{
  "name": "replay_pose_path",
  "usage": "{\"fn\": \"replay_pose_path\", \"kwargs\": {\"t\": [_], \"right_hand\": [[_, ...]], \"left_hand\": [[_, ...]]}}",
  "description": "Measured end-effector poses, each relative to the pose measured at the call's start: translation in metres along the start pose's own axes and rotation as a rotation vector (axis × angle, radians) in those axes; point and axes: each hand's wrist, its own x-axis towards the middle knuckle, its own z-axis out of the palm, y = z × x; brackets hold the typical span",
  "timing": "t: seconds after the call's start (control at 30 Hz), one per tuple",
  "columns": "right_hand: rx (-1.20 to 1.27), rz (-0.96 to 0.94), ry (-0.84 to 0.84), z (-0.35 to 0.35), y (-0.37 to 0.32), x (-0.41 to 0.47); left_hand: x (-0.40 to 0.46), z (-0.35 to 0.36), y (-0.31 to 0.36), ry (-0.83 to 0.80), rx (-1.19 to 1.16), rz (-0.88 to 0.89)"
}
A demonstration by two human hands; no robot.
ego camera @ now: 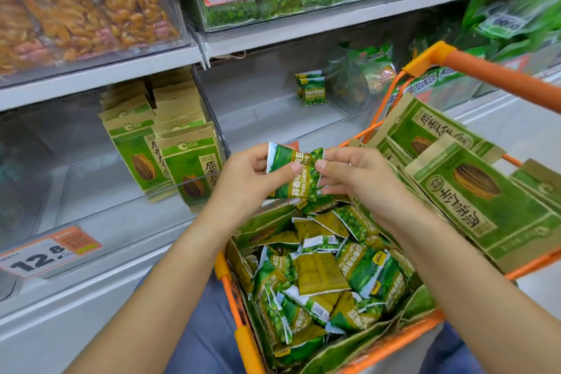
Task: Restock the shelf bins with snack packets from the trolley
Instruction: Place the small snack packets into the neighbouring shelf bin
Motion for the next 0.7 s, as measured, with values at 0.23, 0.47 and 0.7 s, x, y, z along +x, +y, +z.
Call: {"fn": "replay_pose_path", "kwargs": {"t": [0.23,0.47,0.7], "right_hand": [[-0.217,-0.084,0.146,-0.036,-0.014,0.038],[-1.164,-0.393,0.258,-0.058,-0.017,0.114],[-1.485,-0.704,0.407,-0.064,0.041,0.159]], "left_hand": [[0.050,0.032,0.010,-0.042,-0.065,-0.063],[0.159,0.038,0.012,0.113,-0.025,-0.057],[0.273,0.056,-0.054,0.146,0.445,-0.236]]}}
